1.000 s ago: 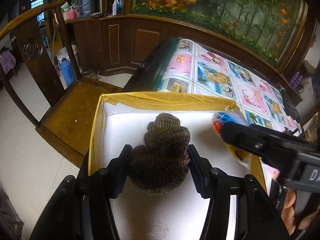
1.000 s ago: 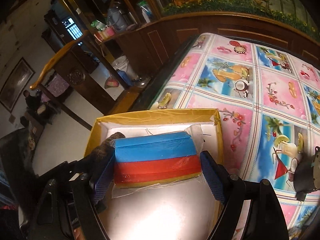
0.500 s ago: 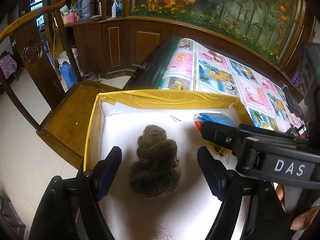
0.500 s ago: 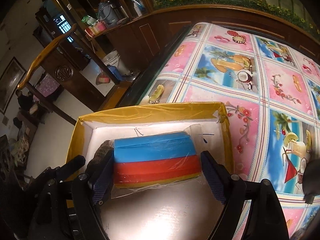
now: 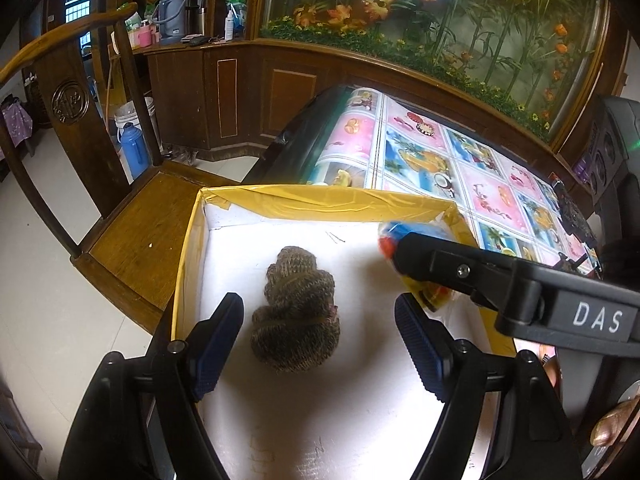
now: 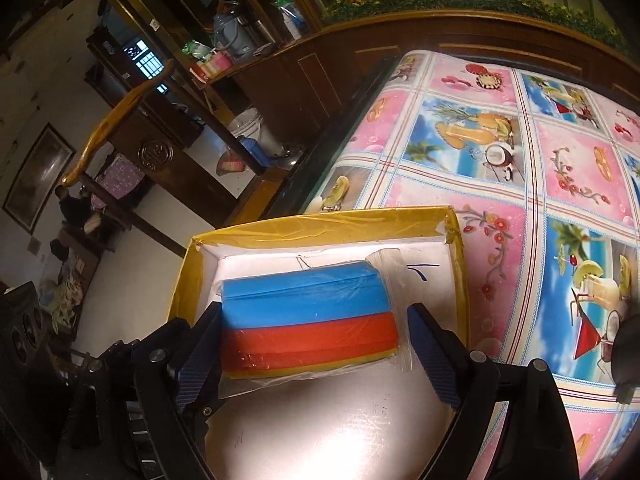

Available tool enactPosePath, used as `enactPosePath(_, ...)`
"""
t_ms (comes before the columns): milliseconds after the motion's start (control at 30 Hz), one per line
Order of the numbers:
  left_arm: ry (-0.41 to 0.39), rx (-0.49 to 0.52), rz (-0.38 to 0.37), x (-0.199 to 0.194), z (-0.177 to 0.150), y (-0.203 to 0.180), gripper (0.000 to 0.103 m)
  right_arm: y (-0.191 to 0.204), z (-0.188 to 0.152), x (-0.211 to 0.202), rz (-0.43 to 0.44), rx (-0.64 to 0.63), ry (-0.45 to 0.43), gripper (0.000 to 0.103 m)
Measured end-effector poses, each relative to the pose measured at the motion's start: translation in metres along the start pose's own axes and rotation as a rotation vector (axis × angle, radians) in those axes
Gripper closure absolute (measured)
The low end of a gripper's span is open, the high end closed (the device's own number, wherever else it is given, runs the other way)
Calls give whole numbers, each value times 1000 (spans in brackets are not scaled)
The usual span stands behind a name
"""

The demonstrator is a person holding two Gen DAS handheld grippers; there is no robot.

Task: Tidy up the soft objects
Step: 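Lower the striped sponge into the yellow box and open the right gripper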

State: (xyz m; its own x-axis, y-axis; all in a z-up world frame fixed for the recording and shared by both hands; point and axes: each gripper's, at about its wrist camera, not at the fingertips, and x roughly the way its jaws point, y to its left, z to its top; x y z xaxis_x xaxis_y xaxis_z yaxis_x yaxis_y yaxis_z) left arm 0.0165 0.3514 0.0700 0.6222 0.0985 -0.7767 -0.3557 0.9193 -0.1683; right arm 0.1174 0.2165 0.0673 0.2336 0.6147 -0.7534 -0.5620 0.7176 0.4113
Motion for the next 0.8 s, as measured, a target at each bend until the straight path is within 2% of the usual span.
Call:
enactPosePath(267,-4,-12,-2,-4,-2,3,25,-3,-3,-9,5,-5,-11,8)
enactPosePath(433,-9,-10,-18,-13,-6,4,25,-14,-12,-38,69,29,-44,8)
enactPosePath(533,-28,1,-41,-27,-14,-2,25,-23,-28,-66,125,33,-73,8)
enactPosePath(800,-99,82,-174,-77,-50,-48,25,-63,-96,-154,157,17,-155,8)
